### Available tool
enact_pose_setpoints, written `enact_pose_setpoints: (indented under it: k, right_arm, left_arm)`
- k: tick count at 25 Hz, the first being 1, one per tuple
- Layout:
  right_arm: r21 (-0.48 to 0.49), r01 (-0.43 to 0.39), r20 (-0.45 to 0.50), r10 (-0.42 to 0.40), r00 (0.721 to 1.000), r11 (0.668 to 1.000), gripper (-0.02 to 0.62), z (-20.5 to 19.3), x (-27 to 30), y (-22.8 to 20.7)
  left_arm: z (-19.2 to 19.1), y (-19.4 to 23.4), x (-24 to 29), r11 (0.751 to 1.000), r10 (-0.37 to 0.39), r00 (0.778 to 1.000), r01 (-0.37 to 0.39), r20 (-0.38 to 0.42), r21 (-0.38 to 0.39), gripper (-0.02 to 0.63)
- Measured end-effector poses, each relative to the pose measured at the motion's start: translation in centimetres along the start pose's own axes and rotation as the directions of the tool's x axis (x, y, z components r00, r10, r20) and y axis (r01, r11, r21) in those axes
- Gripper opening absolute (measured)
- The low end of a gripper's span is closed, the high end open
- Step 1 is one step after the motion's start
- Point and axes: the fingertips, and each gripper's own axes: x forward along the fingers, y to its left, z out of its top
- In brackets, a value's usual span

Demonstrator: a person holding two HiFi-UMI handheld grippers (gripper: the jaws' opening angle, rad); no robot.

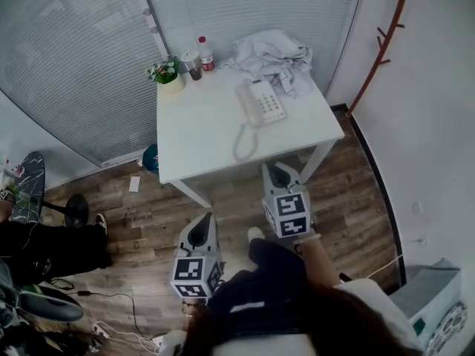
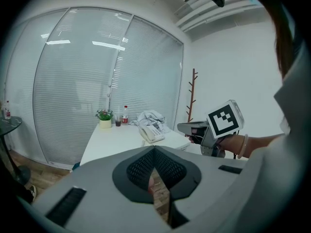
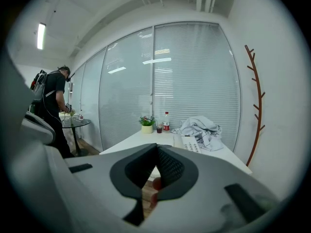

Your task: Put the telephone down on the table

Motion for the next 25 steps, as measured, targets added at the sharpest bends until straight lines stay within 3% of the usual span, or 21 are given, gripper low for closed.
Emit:
enact_pose_setpoints:
  k: [13,25]
  right_arm:
    - [0.011,-0.030,0.003,0.030,1.000,0.999,-0.002,1.2,5.1,-2.7]
    - [0.005,-0.074,0.018,0.074,0.997,0.997,-0.002,2.1,8.8,-4.7]
  left_arm:
    - [2.8,0.5,5.4,0.999,-0.010,1.000,0.010,0.001,0.040,0.006]
    - [3.6,1.3,9.5,0.999,0.034,0.999,-0.034,-0.011,0.018,0.007]
